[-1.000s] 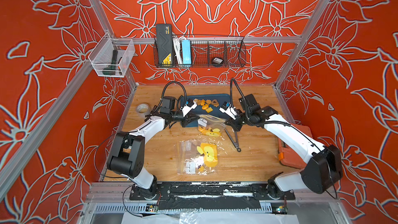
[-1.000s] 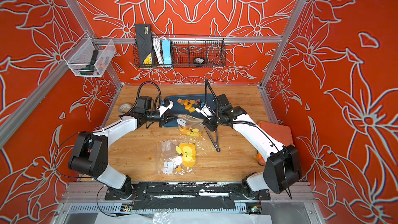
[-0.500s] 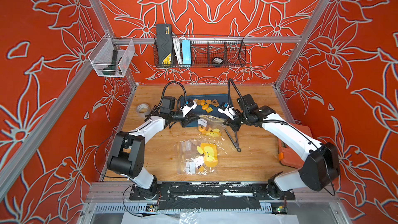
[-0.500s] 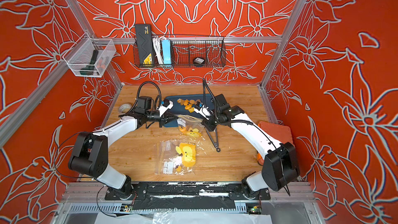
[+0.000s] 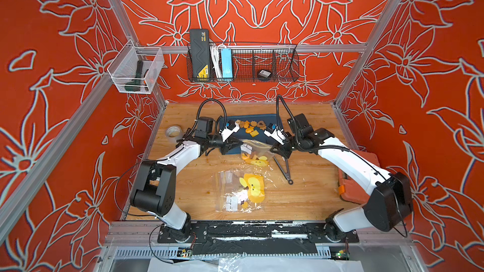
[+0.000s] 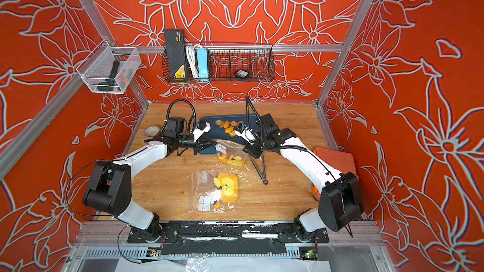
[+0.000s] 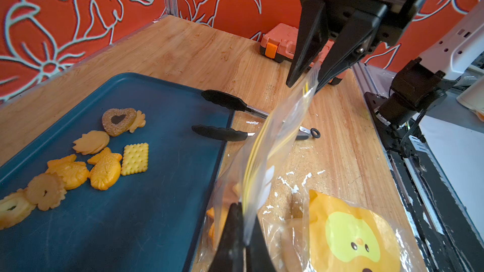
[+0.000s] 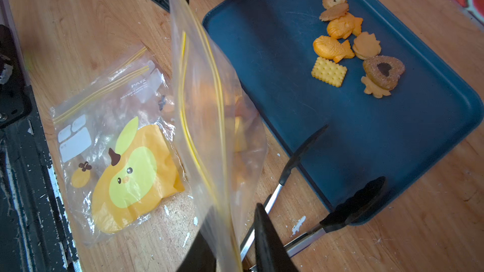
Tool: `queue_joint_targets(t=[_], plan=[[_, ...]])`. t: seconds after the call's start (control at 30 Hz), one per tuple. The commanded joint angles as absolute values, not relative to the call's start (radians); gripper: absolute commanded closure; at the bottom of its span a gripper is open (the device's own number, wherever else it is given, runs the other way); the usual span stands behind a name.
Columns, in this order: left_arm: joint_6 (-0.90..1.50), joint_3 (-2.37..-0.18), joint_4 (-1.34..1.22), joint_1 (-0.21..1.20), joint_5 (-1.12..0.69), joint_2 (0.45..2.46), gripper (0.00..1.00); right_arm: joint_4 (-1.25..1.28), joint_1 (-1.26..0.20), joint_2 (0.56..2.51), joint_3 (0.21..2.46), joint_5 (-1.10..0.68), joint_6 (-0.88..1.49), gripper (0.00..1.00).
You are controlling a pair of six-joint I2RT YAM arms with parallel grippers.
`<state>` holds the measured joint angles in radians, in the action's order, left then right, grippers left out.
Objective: Put the cookies into a resealable bag to prevent moisture
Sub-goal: Close the ziploc bag at the center of the board.
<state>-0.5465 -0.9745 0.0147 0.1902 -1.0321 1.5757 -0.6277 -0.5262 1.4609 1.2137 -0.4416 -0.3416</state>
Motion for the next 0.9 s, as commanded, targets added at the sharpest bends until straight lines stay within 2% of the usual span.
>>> queue_joint_targets(t=[0.0, 0.03, 0.17, 0.2, 0.23, 0.27, 0.3, 0.43, 0.53, 0.57, 0.63, 0.67, 0.8, 0.87], plan=[[-0.564, -1.005, 0.02, 0.192, -1.062, 1.581, 1.0, -0.627, -0.535, 1.487, 1.26, -0.442, -0.356, 0.92], [-0.563, -1.005, 0.02, 0.192, -1.062, 1.581, 1.0, -0.63, -0.536, 1.49, 1.265, -0.444, -0.355, 1.0], [-0.563, -1.005, 0.02, 0.192, -1.06, 1.581, 1.0, -0.63, -0.537, 1.488, 1.263, -0.448, -0.354, 1.0], [-0.563, -1.005, 0.02, 0.192, -1.06, 1.582, 1.0, -0.627, -0.538, 1.485, 1.259, -0.448, -0.356, 0.9], [-0.563, -1.005, 0.02, 0.192, -1.06, 1.582, 1.0, -0.623, -0.539, 1.482, 1.256, -0.448, -0.355, 0.7], [-0.563, -1.005, 0.02, 0.192, -1.06, 1.581, 1.0, -0.62, -0.54, 1.48, 1.253, -0.448, -0.355, 0.42], [-0.563, -1.005, 0.02, 0.192, -1.061, 1.581, 1.0, -0.621, -0.541, 1.481, 1.256, -0.445, -0.356, 0.29], [-0.563, -1.005, 0.02, 0.192, -1.059, 1.581, 1.0, -0.635, -0.547, 1.504, 1.278, -0.438, -0.362, 0.32], [-0.561, -1.005, 0.018, 0.192, -1.058, 1.58, 1.0, -0.635, -0.552, 1.524, 1.29, -0.436, -0.365, 0.42], [-0.561, -1.005, 0.018, 0.192, -1.057, 1.58, 1.0, -0.629, -0.553, 1.526, 1.29, -0.431, -0.361, 0.53], [-0.563, -1.004, 0.02, 0.191, -1.054, 1.58, 1.0, -0.619, -0.553, 1.525, 1.287, -0.425, -0.355, 0.95], [-0.564, -1.005, 0.02, 0.19, -1.054, 1.579, 1.0, -0.615, -0.553, 1.521, 1.284, -0.422, -0.354, 1.0], [-0.564, -1.005, 0.02, 0.186, -1.054, 1.577, 1.0, -0.618, -0.553, 1.514, 1.278, -0.413, -0.356, 0.99], [-0.561, -1.004, 0.016, 0.186, -1.054, 1.577, 1.0, -0.611, -0.552, 1.512, 1.276, -0.431, -0.355, 0.52]])
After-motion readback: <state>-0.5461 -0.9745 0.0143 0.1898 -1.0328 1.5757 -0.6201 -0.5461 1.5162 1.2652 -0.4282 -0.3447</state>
